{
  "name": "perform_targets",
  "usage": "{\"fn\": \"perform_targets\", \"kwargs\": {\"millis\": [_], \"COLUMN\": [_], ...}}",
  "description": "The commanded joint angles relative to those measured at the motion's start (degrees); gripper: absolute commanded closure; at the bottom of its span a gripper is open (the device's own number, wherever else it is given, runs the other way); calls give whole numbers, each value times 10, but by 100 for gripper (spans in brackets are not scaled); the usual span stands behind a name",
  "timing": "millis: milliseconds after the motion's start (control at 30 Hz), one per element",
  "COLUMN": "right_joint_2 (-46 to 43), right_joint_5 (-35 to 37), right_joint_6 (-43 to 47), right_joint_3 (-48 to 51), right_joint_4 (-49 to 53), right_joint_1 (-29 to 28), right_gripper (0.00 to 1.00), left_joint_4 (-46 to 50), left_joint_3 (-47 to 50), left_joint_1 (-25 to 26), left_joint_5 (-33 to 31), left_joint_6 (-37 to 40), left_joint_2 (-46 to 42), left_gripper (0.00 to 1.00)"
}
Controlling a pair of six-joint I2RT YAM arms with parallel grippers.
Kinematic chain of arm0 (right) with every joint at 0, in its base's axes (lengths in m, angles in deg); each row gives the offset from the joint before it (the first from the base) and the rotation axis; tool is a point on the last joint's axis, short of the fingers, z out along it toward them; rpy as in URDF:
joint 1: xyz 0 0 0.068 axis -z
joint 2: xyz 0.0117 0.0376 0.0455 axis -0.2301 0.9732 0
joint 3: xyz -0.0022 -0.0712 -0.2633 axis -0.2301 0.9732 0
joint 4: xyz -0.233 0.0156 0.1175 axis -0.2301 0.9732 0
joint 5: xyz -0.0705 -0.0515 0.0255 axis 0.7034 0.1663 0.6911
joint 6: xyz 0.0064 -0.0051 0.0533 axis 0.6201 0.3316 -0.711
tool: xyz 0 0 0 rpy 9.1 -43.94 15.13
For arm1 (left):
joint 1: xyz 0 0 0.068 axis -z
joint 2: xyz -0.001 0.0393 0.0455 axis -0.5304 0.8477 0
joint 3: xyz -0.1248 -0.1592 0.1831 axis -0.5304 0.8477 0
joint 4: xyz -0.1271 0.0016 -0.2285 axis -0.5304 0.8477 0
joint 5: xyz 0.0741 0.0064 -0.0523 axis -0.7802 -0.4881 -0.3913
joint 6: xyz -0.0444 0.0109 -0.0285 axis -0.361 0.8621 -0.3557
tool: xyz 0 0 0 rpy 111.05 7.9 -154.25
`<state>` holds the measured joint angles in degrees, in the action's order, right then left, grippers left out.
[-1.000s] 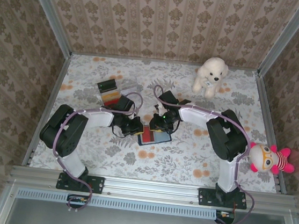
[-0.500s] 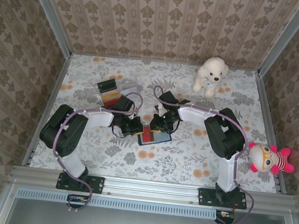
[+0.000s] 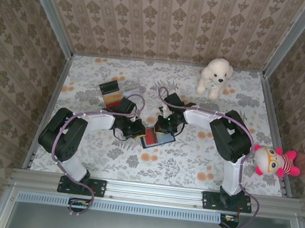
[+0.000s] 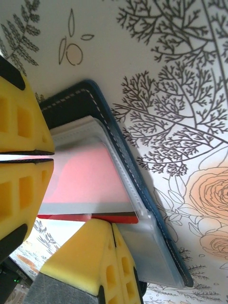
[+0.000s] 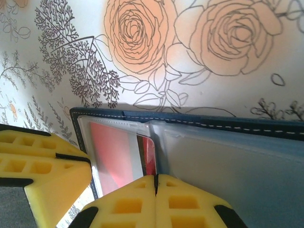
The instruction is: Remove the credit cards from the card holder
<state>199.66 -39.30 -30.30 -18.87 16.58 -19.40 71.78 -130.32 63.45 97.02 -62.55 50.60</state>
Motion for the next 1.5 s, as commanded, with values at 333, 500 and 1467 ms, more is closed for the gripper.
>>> {"fn": "perform_targets", "kwargs": {"millis": [333, 500, 1467], "right_joint_2": [-22, -22, -15], "right_joint_5": [-4, -5, 31], "right_joint_6": [-2, -5, 47], "right_joint_3": [22, 25, -23], "right_joint_4": [-12, -14, 55], "right_joint_1": [8, 7, 12], "right_gripper": [96, 96, 96], "left_joint_4": [31, 45, 94], "left_joint_3": [-39, -57, -53], "left_joint_1": [4, 9, 7], "left_joint_5": [4, -3, -16], "left_joint_6": [20, 23, 40], "left_joint_2": [-15, 16, 61], "left_gripper": [89, 92, 98]}}
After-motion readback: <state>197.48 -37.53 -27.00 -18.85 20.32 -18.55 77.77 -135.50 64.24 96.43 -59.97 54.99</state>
